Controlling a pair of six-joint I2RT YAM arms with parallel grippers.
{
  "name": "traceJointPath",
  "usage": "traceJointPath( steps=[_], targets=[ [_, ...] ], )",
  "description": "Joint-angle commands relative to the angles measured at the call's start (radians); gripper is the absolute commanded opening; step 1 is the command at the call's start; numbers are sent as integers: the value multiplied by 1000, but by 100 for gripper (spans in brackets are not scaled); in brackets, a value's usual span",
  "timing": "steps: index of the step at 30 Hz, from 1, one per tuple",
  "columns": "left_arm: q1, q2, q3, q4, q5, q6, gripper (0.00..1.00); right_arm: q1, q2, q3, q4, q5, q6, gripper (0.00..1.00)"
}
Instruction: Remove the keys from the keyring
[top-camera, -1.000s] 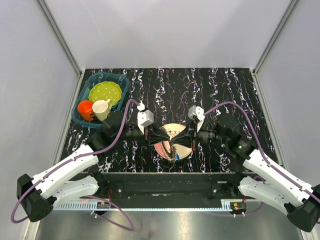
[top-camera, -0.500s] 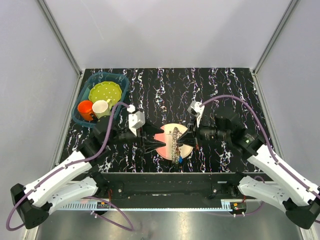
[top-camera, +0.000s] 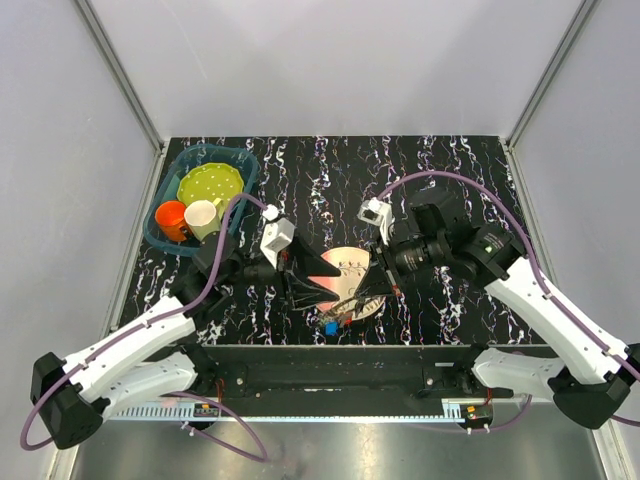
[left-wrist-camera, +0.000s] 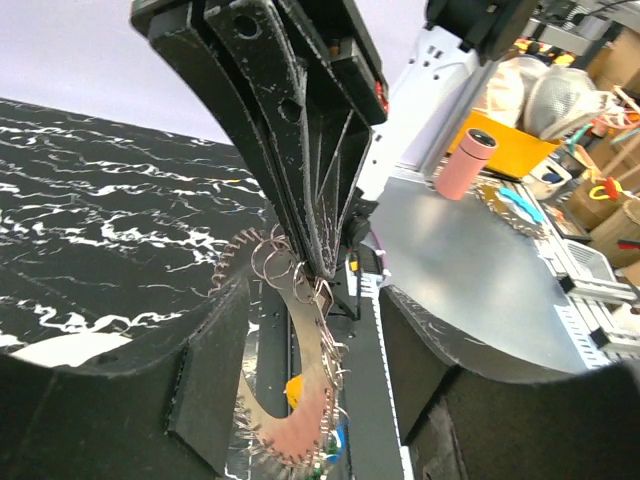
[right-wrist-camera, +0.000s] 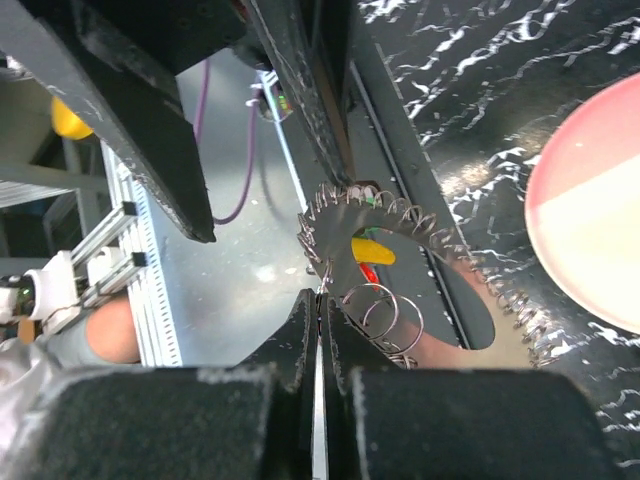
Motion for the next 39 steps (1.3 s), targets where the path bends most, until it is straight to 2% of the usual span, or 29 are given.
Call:
traceJointPath(
  steps=[1, 5, 10, 11, 15, 22, 25, 29, 39],
  targets=[
    [2, 18, 34, 130, 121, -65, 57, -2, 16, 45, 43, -177, -13, 0],
    [2, 40, 76, 11, 131, -45, 53, -2, 28, 60, 37, -225, -47, 0],
    [2, 107, 106, -3, 180, -98, 48, -2, 45, 68, 30, -241, -81, 0],
    [2, 135, 123, -15, 200, -114, 44, 0, 51, 76, 22, -241, -90, 0],
    [1, 185, 148, -63, 229, -106, 38, -2, 56, 79, 16, -235, -108, 0],
    [1, 179, 171, -141, 237, -46, 26, 0, 66, 74, 0, -199, -127, 0],
    [1, 169, 178, -186, 231, -13, 26, 0, 71, 74, 0, -199, -131, 0],
    [2, 156, 188, -220, 217, 17, 33, -2, 75, 74, -4, -195, -133, 0],
    [2, 185, 206, -209, 257, -9, 33, -2, 69, 74, -12, -188, -131, 0]
  ],
)
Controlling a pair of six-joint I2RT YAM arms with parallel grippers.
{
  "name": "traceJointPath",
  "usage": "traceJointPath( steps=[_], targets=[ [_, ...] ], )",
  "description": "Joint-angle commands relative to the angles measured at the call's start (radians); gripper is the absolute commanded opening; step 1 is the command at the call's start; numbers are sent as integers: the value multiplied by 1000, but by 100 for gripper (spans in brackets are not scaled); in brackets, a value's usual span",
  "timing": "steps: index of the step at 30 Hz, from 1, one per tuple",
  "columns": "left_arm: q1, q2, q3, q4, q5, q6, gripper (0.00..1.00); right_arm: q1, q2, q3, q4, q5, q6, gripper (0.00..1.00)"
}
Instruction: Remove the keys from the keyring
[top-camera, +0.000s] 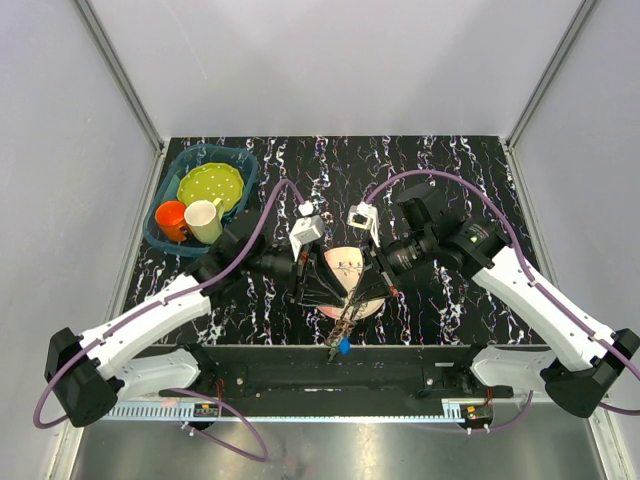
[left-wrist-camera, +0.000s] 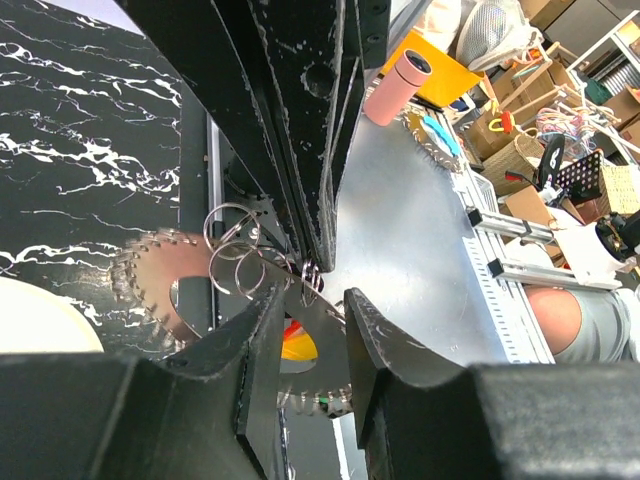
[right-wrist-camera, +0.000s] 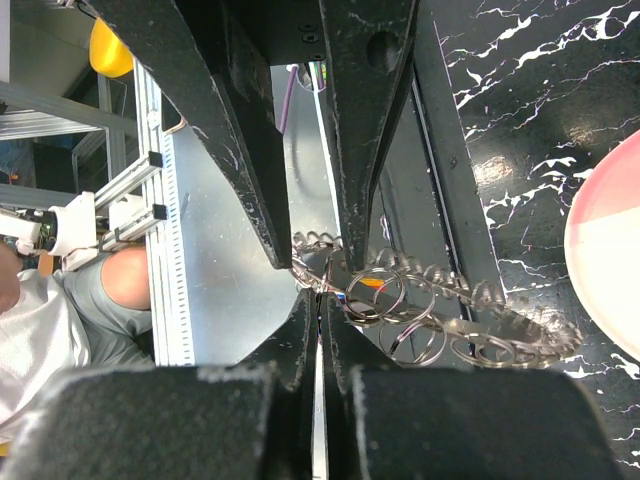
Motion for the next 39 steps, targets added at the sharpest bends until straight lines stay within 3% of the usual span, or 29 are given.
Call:
traceJointPath(
  steps=[1, 12, 18, 22, 25, 29, 32, 37, 39],
  targets=[
    [2, 12, 56, 32, 37, -4, 33, 0, -9, 46, 22, -18, -7, 0],
    [2, 38, 62, 60, 52, -27, 24, -2, 0, 43, 24, -8, -7, 0],
    [0, 28, 67, 53, 48, -30, 0, 0, 6, 34, 31, 6, -7, 0],
    [0, 20, 36, 59, -62, -39, 0, -2, -7, 28, 68, 26, 12, 1],
    [0, 3, 15, 69, -148, -39, 0, 0, -30, 27, 90, 107, 38, 15],
    [-1, -53, -51, 217, -254, -86, 0, -2, -110, -11, 168, 210, 110, 18],
    [0, -112, -112, 308, -377, -100, 0, 0, -191, -72, 304, 256, 150, 19],
    [2, -164, -139, 389, -460, -128, 0, -2, -303, -172, 491, 302, 248, 26],
    [2, -169, -145, 426, -475, -151, 0, -2, -320, -225, 597, 308, 277, 24]
  ],
)
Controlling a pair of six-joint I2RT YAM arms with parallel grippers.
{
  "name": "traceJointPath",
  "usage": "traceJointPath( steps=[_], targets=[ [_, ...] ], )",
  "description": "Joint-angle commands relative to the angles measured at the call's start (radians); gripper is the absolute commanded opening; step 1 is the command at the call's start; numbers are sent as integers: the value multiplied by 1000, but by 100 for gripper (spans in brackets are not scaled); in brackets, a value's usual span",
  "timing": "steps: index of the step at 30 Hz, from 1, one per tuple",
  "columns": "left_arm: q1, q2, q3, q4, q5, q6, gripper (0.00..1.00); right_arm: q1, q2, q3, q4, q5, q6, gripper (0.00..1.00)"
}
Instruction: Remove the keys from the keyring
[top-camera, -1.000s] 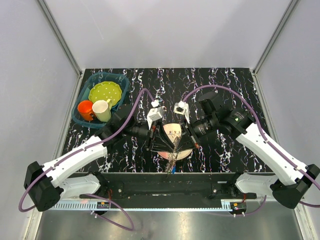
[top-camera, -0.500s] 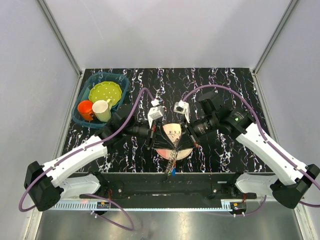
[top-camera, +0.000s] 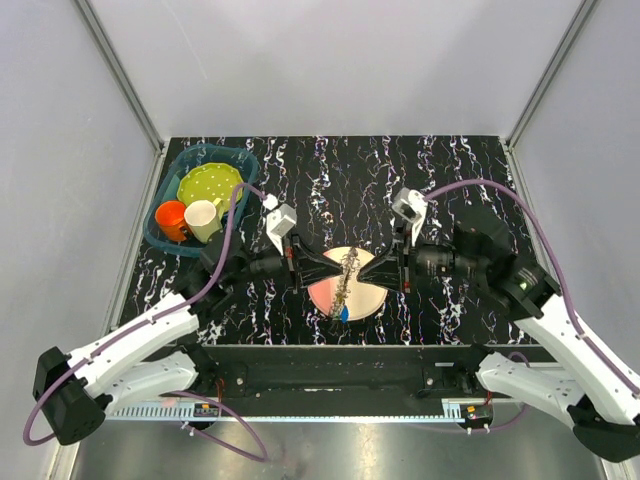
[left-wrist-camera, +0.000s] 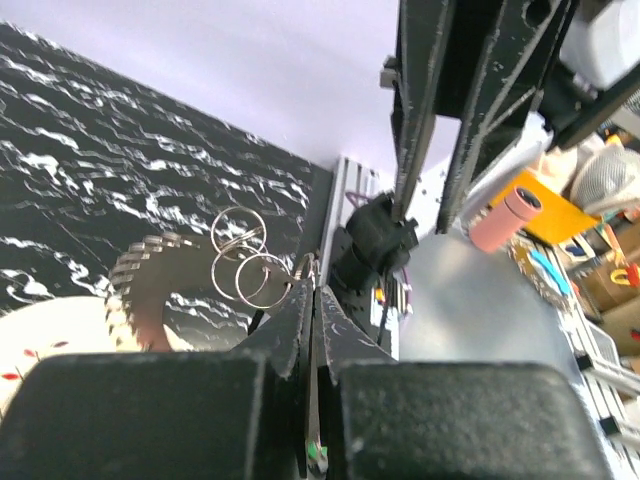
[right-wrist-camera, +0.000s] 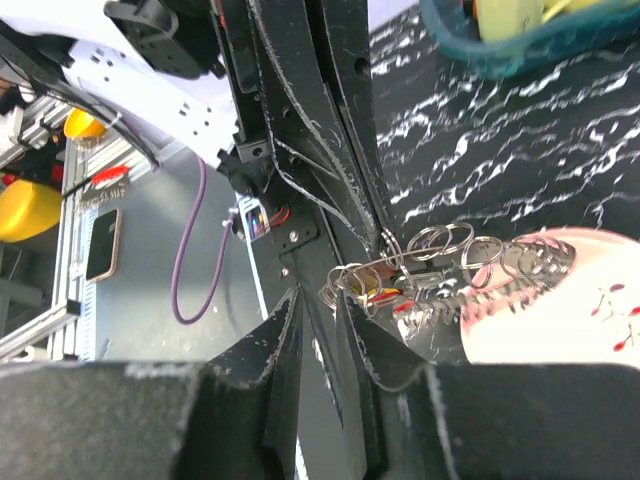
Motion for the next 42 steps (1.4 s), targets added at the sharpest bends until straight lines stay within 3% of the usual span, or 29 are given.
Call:
traceJointPath(
  steps=[1, 5, 9, 17, 22, 27, 36, 42],
  targets=[
    [4, -37, -4, 229, -108, -64, 0, 0, -52, -86, 290, 51, 118, 24],
    [2, -55, -38, 359, -119, -108, 0, -2, -72, -157, 416, 45, 110, 22],
    [2, -68, -50, 395, -137, -126, 0, -2, -100, -191, 466, 68, 34, 30],
    [4, -128, -154, 610, -244, -160, 0, 0, -147, -292, 641, 81, -92, 35],
    [13, -118, -164, 714, -215, -168, 0, 0, -104, -281, 673, 55, -180, 42],
    [40, -51, -167, 873, -169, -269, 0, -2, -71, -268, 687, 59, -239, 43],
    [112, 46, -190, 1113, -109, -433, 0, 1, -15, -255, 755, -2, -200, 43],
    [128, 73, -197, 1136, -120, -433, 0, 1, 20, -277, 839, 2, -131, 45]
  ],
)
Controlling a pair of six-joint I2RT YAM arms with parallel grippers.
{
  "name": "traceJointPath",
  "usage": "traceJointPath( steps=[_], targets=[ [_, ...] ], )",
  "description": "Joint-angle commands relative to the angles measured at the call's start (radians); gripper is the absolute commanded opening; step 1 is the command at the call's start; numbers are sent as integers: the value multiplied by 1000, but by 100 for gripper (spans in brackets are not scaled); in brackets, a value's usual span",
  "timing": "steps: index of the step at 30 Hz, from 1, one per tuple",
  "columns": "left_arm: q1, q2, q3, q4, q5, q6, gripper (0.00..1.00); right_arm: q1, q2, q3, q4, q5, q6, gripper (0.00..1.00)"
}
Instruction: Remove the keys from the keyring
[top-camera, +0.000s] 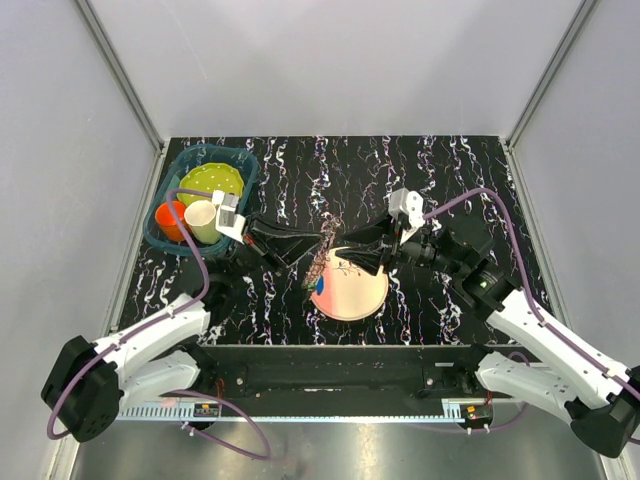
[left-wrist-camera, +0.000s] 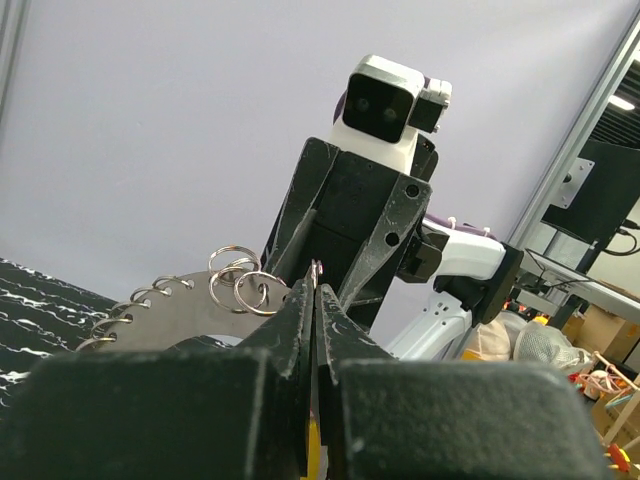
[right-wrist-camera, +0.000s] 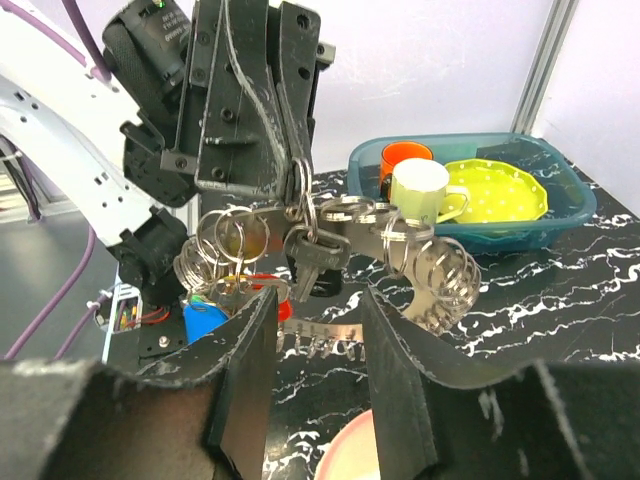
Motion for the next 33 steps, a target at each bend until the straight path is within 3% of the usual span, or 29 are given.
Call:
traceJointPath(
  steps=[1, 5, 8, 14, 20, 28, 31, 33],
  targets=[
    [7, 13, 12, 219, 6, -27, 0, 3, 26, -4, 158, -23, 68, 46],
    [13, 40, 16, 255, 13, -55, 0, 10, 41, -15, 223, -20, 123, 46],
    [17, 48, 15, 267, 13, -66, 0, 10, 40, -7, 224, -5, 125, 35],
    [23, 60, 2, 285, 10, -83, 0, 12, 9, -24, 223, 38, 117, 29],
    [33, 65, 1, 307, 12, -103, 0, 10, 11, -23, 169, 47, 80, 8],
    [41, 66, -20, 304, -7, -96, 0, 13, 40, -20, 137, 76, 85, 8],
    [41, 68, -19, 299, -13, -95, 0, 18, 46, -18, 121, 87, 59, 0],
    [41, 73, -20, 299, -13, -93, 0, 22, 51, -15, 117, 92, 50, 0]
  ],
)
